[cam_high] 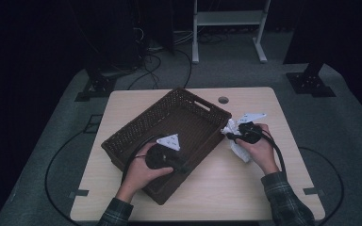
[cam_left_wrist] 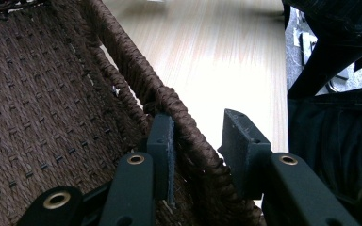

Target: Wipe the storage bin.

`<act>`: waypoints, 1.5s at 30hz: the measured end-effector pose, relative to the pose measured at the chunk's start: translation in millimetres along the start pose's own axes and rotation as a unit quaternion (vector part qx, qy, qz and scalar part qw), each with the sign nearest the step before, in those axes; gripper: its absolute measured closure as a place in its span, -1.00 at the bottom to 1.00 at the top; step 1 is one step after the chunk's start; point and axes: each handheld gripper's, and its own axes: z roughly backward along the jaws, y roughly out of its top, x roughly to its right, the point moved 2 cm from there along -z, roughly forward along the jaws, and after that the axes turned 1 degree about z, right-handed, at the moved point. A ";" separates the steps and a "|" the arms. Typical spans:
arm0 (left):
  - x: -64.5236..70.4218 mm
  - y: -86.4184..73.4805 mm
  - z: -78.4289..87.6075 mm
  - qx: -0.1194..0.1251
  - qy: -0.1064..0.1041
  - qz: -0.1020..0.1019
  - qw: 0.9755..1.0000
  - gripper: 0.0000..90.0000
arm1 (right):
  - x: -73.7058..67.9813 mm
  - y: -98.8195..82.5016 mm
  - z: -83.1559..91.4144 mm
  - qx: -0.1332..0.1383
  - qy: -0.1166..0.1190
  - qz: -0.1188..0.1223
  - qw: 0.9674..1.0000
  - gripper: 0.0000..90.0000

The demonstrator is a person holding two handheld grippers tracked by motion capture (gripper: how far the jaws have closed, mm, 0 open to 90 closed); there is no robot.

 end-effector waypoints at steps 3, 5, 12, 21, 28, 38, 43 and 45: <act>-0.1 0.0 0.1 0.000 0.000 0.000 1.000 0.43 | -2.6 3.5 3.3 0.005 0.000 0.004 1.000 0.66; 0.0 0.0 0.0 0.000 0.000 0.000 1.000 0.43 | -4.7 6.1 5.9 0.008 0.000 0.008 1.000 0.66; -0.1 0.0 0.1 0.000 0.000 0.000 1.000 0.43 | -9.8 12.7 14.9 0.015 0.000 0.020 1.000 0.66; -0.1 0.0 0.0 0.000 0.000 0.001 1.000 0.43 | -13.3 16.2 19.9 0.020 0.007 0.028 0.999 0.65; -0.3 0.0 -0.2 0.000 0.000 0.000 1.000 0.43 | -13.6 15.4 17.5 0.024 0.010 0.024 0.999 0.65; -0.3 0.1 -0.3 -0.001 0.000 0.000 1.000 0.43 | -11.7 10.5 10.2 0.016 0.015 0.016 1.000 0.65; -0.1 0.2 -0.4 -0.001 0.000 -0.001 1.000 0.43 | -10.6 6.6 4.1 0.007 0.016 0.017 1.000 0.65; -0.1 0.2 -0.4 -0.001 0.000 -0.001 1.000 0.43 | -10.1 4.7 1.3 0.002 0.017 0.017 1.000 0.65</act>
